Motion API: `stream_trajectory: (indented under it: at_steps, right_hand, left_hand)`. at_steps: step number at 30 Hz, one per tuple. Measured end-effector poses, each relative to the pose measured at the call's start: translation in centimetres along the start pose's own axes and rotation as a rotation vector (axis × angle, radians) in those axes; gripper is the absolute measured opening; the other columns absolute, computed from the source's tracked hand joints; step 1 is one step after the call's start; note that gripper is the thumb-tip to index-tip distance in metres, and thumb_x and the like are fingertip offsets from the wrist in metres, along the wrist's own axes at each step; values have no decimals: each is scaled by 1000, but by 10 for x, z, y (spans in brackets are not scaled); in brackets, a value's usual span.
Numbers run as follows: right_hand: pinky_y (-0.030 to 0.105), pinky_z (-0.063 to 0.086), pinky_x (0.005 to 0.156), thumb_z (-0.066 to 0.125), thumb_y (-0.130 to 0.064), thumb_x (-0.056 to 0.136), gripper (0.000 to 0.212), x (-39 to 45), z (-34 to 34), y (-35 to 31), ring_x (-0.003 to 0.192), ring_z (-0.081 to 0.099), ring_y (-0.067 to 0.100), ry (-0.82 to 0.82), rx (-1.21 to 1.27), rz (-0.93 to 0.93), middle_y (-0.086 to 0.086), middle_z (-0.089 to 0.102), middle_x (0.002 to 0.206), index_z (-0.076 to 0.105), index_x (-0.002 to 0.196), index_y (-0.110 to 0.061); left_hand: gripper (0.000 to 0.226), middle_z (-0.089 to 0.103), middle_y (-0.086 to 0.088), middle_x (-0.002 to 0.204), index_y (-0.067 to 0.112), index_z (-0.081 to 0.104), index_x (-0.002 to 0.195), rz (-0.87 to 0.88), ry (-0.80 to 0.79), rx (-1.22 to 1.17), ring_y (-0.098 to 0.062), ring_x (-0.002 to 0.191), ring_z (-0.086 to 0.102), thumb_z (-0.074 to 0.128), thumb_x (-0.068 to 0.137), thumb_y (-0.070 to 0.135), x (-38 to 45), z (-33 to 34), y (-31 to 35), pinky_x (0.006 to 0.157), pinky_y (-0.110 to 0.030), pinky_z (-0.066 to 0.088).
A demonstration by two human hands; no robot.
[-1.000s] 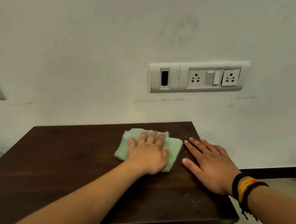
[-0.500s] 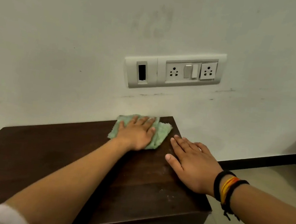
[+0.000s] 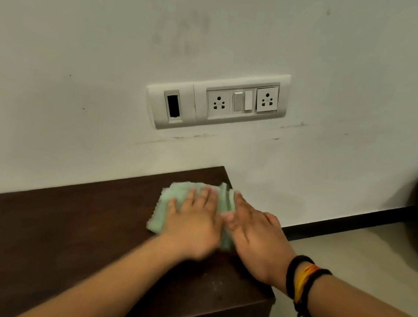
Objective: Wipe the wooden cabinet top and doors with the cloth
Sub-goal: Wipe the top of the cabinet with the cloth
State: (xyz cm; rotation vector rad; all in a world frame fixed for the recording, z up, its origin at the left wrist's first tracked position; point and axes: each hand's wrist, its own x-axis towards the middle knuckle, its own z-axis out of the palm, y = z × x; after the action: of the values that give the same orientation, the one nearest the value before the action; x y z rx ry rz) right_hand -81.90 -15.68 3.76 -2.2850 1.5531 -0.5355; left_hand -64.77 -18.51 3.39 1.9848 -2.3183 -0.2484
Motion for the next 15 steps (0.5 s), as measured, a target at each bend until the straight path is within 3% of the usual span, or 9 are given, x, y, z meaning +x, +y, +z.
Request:
stream_trajectory:
  at_steps: [3,6,8,10,12,15]
  right_hand:
    - [34,16,118,-13,-76,81,97,0,-1,1,142,34,10,14,111,28,0,38,158,-2,159,-19]
    - [37,24,113,-15,-75,82,99,0,-3,-2,127,49,17,-4,14,7,3,59,135,-2,158,-13]
    - [38,24,113,-13,-72,85,96,0,-3,-4,129,49,19,-2,9,0,4,57,139,-1,159,-13]
    - [36,21,112,-12,-71,84,93,-1,0,-1,133,46,21,4,94,29,5,57,139,1,159,-17]
    - [33,21,111,-12,-72,81,91,-1,2,4,135,45,27,-19,279,109,5,61,133,7,159,-30]
    - [37,14,121,-11,-79,77,85,-3,0,5,144,35,29,-67,507,234,2,44,154,19,152,-51]
  left_hand:
    - [69,-7,14,168,37,-2,158,194,-49,67,-18,155,-7,15,95,58,19,-5,20,118,-62,-2]
    - [61,-4,4,169,31,2,160,-28,-80,37,-23,155,-4,18,104,49,45,-43,12,122,-57,1]
    - [62,-3,3,170,31,2,160,-97,-68,35,-24,155,-3,15,103,51,12,-39,-9,122,-56,1]
    - [66,-1,8,169,39,-2,158,-4,-11,57,-22,155,-2,7,96,61,-52,-15,-13,121,-56,1]
    - [68,1,13,168,43,-4,155,114,61,51,-21,154,-2,1,92,68,-98,7,10,119,-57,-1]
    - [64,-2,14,168,38,2,157,152,29,34,-22,155,-9,9,97,57,-98,5,50,120,-59,-8]
